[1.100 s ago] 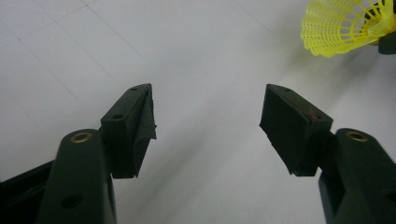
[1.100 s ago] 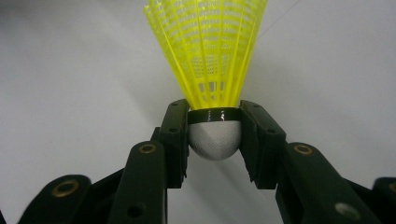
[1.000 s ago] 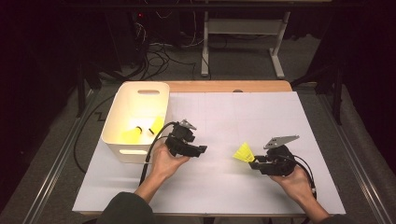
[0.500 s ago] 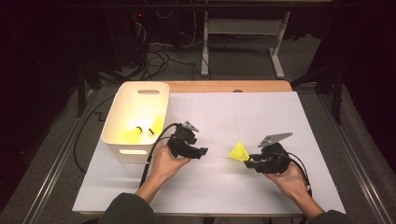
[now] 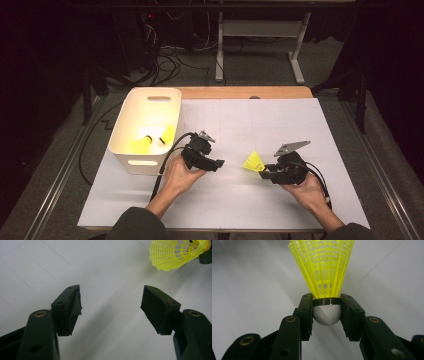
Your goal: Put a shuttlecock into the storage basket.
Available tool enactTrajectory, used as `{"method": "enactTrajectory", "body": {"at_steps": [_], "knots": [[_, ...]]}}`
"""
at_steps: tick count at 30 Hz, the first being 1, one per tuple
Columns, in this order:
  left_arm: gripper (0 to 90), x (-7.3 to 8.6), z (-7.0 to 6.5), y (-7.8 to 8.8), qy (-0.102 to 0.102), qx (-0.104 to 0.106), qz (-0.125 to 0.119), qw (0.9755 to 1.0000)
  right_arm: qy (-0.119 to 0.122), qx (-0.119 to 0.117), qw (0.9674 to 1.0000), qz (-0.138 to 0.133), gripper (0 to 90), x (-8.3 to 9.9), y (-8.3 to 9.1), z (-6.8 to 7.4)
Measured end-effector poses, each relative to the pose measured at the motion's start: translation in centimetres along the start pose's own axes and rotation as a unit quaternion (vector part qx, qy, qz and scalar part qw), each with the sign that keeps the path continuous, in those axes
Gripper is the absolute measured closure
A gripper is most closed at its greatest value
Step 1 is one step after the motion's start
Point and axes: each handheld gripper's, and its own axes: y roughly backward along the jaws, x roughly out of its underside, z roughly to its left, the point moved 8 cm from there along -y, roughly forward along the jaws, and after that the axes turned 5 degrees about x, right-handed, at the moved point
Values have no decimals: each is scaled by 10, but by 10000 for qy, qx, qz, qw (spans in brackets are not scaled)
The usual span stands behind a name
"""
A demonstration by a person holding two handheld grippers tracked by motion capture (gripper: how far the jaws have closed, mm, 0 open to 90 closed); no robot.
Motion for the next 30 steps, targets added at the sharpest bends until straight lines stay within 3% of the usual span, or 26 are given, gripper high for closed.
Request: {"method": "enactTrajectory", "body": {"at_steps": [15,23,30], "knots": [[345,-2,0,5,-41,54,-87,9999,80,-71,9999,50,651,-8,-9,6],[374,-2,1,5,51,136,-73,9999,137,-119,9998,75,651,-12,-13,9],[380,-4,-4,6,-30,212,-132,9997,123,-119,9998,77,651,-13,-15,9]]}}
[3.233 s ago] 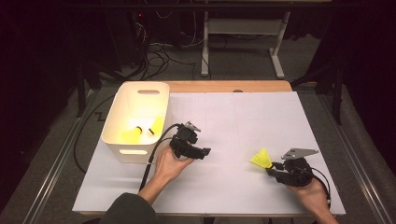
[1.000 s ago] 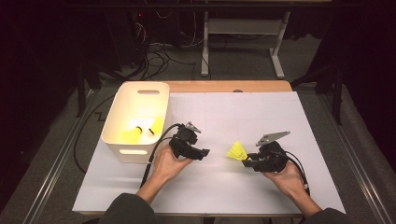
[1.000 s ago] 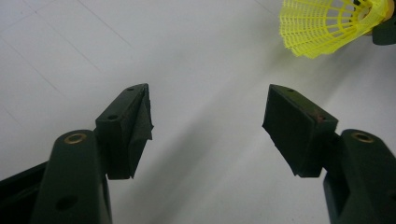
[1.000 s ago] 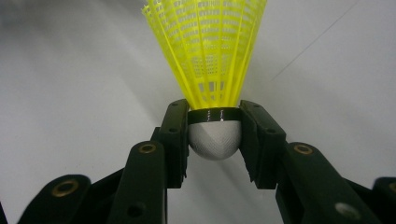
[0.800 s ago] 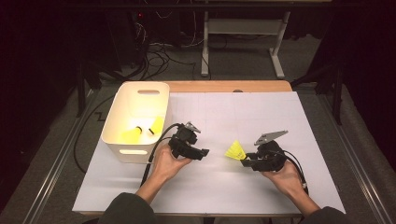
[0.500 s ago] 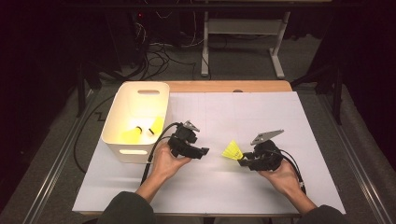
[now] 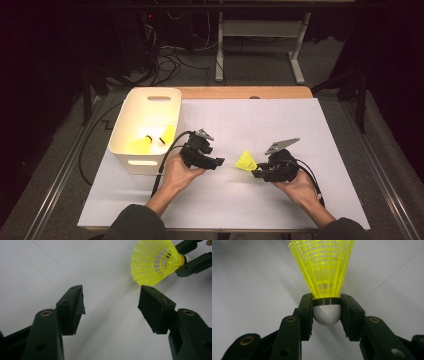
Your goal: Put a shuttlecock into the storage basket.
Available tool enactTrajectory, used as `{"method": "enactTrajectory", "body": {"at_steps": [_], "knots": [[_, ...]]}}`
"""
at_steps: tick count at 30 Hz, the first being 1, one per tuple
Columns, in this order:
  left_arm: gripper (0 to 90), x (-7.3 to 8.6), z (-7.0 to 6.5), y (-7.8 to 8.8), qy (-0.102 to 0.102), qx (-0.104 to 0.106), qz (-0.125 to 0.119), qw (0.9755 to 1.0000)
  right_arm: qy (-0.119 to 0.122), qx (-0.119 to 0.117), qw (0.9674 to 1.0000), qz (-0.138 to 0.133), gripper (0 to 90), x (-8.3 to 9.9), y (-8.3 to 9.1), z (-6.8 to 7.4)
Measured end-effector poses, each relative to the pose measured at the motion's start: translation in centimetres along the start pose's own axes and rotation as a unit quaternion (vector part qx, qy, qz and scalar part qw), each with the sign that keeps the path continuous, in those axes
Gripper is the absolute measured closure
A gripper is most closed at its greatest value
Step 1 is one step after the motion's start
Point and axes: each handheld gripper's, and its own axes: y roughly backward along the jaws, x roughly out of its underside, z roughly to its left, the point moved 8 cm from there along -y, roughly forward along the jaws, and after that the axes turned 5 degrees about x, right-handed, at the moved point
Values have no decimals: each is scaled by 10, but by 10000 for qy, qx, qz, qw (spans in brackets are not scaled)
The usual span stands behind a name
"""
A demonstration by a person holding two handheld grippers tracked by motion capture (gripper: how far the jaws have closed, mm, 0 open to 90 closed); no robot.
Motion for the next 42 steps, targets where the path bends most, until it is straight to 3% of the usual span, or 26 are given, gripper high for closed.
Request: {"method": "enactTrajectory", "body": {"at_steps": [13,25,31,42], "knots": [[419,-1,-7,-2,-180,105,-10,9998,45,-63,10000,-51,651,-11,-4,1],[415,-1,-17,-2,-347,230,14,9991,123,-127,9998,-35,651,-22,-15,11],[502,0,-20,-4,-402,369,67,9985,152,-158,9998,-24,651,-26,-18,15],[707,2,-21,-8,-486,429,188,9977,256,-224,9994,12,651,-30,-26,23]]}}
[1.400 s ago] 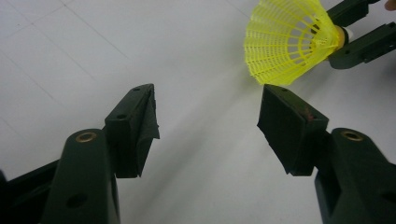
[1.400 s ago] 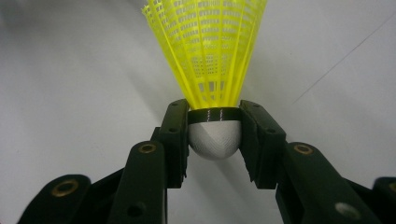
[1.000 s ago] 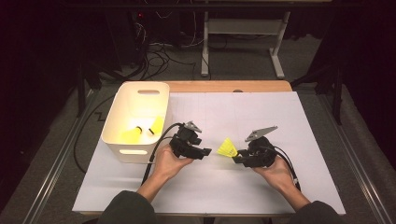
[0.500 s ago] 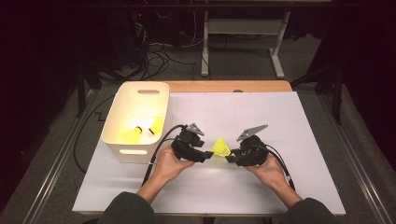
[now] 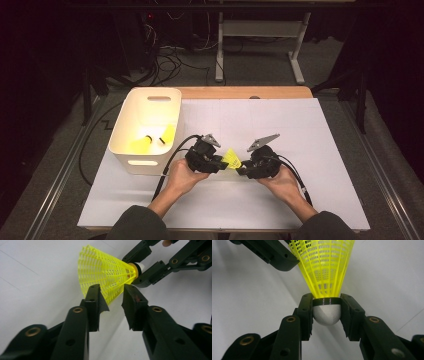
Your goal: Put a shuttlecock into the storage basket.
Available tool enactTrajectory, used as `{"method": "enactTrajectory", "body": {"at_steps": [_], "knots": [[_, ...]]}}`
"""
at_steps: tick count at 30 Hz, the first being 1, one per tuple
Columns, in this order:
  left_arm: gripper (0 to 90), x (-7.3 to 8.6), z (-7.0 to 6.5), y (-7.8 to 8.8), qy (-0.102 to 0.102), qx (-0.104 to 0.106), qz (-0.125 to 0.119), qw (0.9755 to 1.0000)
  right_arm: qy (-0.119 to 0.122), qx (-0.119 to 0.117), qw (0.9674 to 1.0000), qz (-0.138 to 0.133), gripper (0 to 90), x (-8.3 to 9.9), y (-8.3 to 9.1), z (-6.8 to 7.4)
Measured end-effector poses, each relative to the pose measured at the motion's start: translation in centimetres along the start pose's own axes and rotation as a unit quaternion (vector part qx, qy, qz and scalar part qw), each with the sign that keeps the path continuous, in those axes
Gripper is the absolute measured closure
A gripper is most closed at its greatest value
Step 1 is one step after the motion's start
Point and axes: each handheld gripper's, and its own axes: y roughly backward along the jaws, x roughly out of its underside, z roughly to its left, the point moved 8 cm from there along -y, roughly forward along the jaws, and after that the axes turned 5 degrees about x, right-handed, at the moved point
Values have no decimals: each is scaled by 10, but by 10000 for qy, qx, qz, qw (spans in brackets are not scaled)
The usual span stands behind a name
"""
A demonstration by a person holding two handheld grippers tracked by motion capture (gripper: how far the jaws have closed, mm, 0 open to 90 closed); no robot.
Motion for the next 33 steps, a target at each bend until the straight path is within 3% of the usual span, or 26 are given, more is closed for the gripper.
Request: {"method": "enactTrajectory", "body": {"at_steps": [14,21,28,33], "knots": [[872,3,-1,1,-219,-157,172,9995,-17,61,10000,0,645,0,-2,0],[890,1,-2,4,-252,-126,172,9995,-26,60,10000,-74,637,-1,0,1],[894,-8,-10,7,-422,-152,260,9987,-15,137,9999,-48,624,1,0,0],[895,-7,-10,6,-387,-133,330,9986,-17,118,9999,-53,626,4,0,1]]}}
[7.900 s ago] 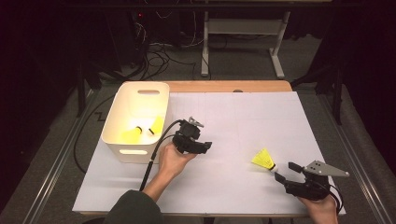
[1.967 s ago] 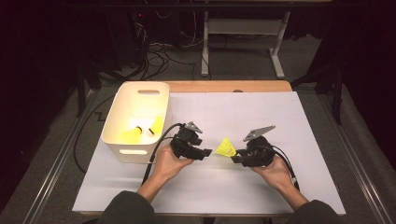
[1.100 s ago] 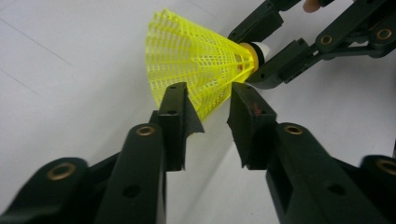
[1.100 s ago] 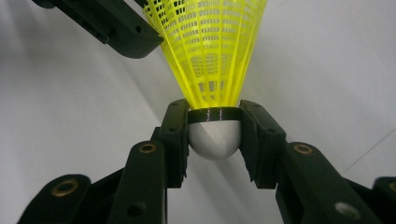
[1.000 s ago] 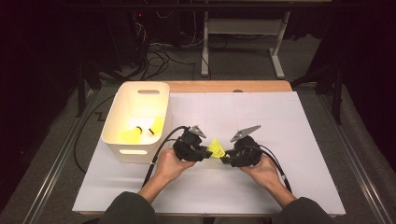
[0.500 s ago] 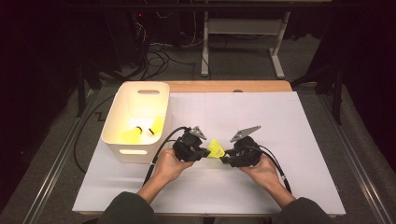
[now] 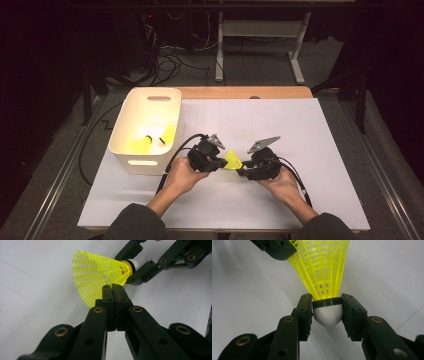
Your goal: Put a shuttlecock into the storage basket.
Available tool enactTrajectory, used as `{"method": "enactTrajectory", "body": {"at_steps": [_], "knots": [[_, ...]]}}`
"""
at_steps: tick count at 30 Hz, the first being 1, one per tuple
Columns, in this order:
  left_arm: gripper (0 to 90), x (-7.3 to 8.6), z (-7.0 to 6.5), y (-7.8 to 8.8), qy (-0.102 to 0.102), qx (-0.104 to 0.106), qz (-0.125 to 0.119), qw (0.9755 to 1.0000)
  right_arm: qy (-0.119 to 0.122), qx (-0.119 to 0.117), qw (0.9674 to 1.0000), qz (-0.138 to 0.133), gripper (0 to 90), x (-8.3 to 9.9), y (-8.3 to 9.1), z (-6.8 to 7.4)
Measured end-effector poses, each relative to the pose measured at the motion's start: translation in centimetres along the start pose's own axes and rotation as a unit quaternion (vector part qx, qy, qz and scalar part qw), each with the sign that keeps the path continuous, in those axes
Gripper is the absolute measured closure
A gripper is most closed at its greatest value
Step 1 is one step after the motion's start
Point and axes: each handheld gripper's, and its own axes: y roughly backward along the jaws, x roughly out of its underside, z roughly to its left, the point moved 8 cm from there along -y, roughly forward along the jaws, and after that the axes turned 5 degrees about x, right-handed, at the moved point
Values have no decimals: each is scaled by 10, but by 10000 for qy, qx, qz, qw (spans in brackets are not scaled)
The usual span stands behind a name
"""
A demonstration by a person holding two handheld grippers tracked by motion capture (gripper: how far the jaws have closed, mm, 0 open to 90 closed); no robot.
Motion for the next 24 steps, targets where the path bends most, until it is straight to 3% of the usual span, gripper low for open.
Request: {"method": "enactTrajectory", "body": {"at_steps": [15,24], "knots": [[896,-4,-2,3,-1,24,14,10000,-20,124,9999,-80,504,-1,2,-2],[897,-6,1,4,-2,-138,108,9998,17,375,9989,-269,464,-3,11,-6]]}}
